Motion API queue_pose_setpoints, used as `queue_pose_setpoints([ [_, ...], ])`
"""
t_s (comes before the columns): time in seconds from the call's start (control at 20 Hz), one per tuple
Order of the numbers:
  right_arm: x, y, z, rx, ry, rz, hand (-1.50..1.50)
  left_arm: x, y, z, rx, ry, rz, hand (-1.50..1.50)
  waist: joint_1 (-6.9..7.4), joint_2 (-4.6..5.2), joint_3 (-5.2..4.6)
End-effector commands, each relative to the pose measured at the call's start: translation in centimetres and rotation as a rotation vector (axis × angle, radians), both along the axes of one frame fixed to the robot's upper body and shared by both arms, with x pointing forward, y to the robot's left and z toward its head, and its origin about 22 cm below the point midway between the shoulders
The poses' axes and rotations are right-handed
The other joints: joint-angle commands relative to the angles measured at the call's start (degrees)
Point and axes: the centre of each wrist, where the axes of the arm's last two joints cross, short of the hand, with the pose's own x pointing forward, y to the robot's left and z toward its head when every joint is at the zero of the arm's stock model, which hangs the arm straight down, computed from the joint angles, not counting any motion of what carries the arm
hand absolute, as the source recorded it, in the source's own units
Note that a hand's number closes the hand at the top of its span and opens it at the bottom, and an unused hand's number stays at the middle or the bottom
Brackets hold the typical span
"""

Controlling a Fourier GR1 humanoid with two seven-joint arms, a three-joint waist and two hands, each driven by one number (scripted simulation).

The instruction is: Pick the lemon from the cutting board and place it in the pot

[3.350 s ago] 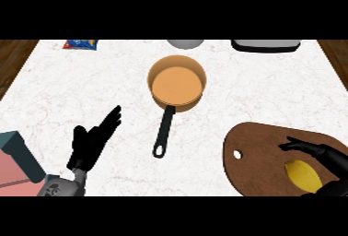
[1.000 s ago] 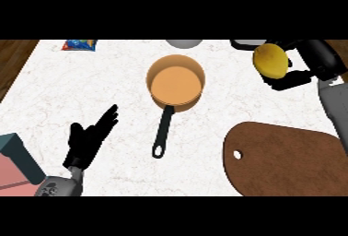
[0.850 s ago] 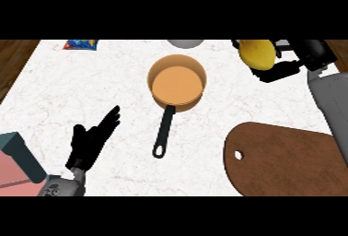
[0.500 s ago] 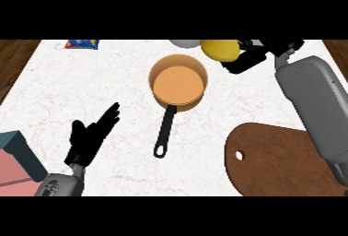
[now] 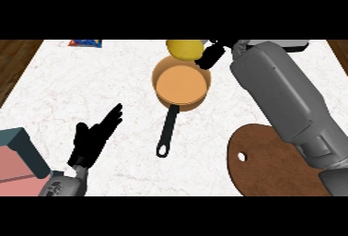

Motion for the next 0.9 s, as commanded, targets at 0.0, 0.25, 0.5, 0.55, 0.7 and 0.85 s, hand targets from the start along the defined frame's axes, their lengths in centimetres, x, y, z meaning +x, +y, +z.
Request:
queue_pose_setpoints([
  [0.0,0.3,1.8,-1.1,-0.227,-0.076,-0.043,1.50,-0.2,0.6,0.4,-0.005,-0.002,0.004,0.00,0.41,0.14,-0.01],
  [0.25,0.6,5.7,-3.1,-0.369,0.087,-0.074,1.50,0.5,-0.5,0.4,0.002,0.002,-0.017,0.00,0.57,0.37,-0.01],
  [0.5,0.4,7.7,-6.2,-0.510,0.334,-0.185,-1.50,0.5,-1.0,0.8,0.005,-0.016,-0.011,0.00,0.88,0.39,0.00],
  [0.55,0.0,8.6,-6.5,-0.522,0.340,-0.186,-1.50,0.9,-0.1,-0.3,-0.004,-0.011,-0.024,0.00,0.58,0.52,-0.05],
  [0.7,0.4,8.7,-5.7,-0.443,0.338,-0.147,-1.50,1.8,-1.7,0.4,-0.027,-0.006,-0.033,0.00,0.93,0.58,0.00],
  [0.85,0.4,7.5,-6.7,-0.127,0.317,-0.089,-1.50,0.3,0.1,-0.1,-0.022,-0.019,-0.022,0.00,1.20,0.62,0.08],
])
